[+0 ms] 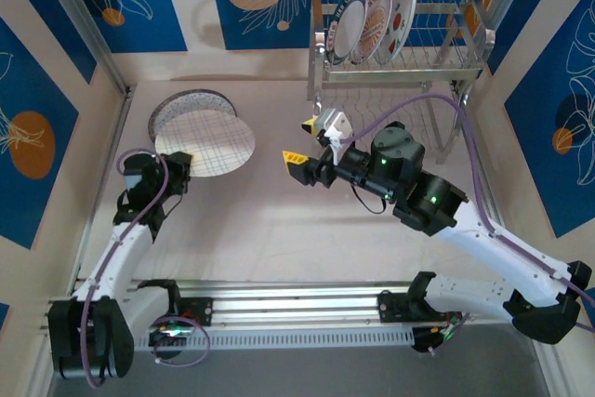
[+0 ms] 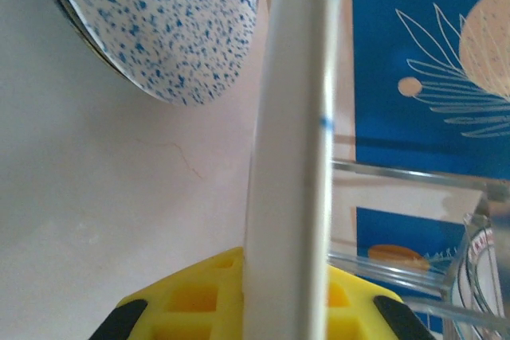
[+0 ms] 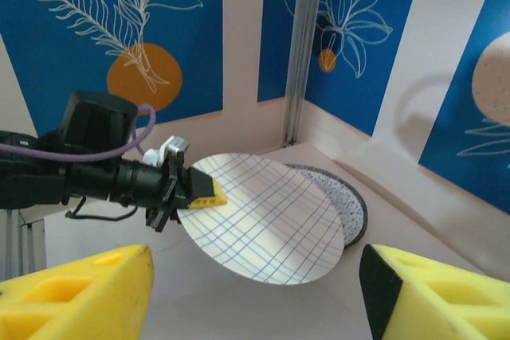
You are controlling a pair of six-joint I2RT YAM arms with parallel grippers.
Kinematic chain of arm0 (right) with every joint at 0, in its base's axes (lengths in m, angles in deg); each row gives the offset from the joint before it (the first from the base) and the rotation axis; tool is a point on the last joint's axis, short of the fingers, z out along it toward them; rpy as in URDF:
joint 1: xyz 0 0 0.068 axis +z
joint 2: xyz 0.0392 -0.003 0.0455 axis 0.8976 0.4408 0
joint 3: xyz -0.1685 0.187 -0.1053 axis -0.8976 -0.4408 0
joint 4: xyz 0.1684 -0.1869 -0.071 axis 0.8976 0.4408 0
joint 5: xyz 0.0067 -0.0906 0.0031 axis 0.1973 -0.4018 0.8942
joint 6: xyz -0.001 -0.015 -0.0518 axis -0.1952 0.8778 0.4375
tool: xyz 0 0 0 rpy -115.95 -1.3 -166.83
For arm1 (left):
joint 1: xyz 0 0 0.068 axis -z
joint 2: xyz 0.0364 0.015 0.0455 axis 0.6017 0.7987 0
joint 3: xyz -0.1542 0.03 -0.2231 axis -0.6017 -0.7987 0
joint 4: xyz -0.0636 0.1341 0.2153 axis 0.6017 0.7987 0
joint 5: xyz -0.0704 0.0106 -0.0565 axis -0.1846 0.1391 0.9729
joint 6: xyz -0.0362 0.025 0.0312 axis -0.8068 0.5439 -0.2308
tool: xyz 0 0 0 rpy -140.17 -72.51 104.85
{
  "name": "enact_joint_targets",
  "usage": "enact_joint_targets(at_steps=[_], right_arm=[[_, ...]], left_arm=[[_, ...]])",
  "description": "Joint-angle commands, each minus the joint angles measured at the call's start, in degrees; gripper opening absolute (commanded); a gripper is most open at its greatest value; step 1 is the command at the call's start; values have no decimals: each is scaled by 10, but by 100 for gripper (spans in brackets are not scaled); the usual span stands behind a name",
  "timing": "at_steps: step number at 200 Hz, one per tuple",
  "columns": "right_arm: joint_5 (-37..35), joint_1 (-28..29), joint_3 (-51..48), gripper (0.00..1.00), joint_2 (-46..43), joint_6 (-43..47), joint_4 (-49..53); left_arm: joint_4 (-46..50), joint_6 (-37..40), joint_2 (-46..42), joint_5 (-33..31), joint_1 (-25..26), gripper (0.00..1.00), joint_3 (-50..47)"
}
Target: Unload the plates from the dish rack
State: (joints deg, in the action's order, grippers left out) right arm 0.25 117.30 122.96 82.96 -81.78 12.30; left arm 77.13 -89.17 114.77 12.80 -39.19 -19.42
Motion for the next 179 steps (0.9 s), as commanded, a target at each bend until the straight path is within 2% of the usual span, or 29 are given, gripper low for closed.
enact_joint_targets(at_steps=[1,29,33,37,44,59,131,179], right_arm=[[-40,19,-2,74,6,26,-61],[-67,31,14,80,27,8,-53],[-69,31,17,83,30,4,-49],[-72,31,22,92,33,-1,-42],[-77,32,30,97,38,-10,-30],[-77,32,41,100,43,-16,-18],[-80,35,51,99,46,-23,-3],[-79,34,53,99,48,-26,0]], left_arm=[[-96,16,23,-8,-22,9,3],[-135,19,66,-2,-46,9,10],[-140,21,72,-1,-49,9,11],[-145,22,78,1,-53,9,12],[-152,24,89,3,-58,9,15],[-169,28,108,5,-70,9,20],[-266,23,220,8,-90,9,47],[-286,30,280,16,-97,9,75]])
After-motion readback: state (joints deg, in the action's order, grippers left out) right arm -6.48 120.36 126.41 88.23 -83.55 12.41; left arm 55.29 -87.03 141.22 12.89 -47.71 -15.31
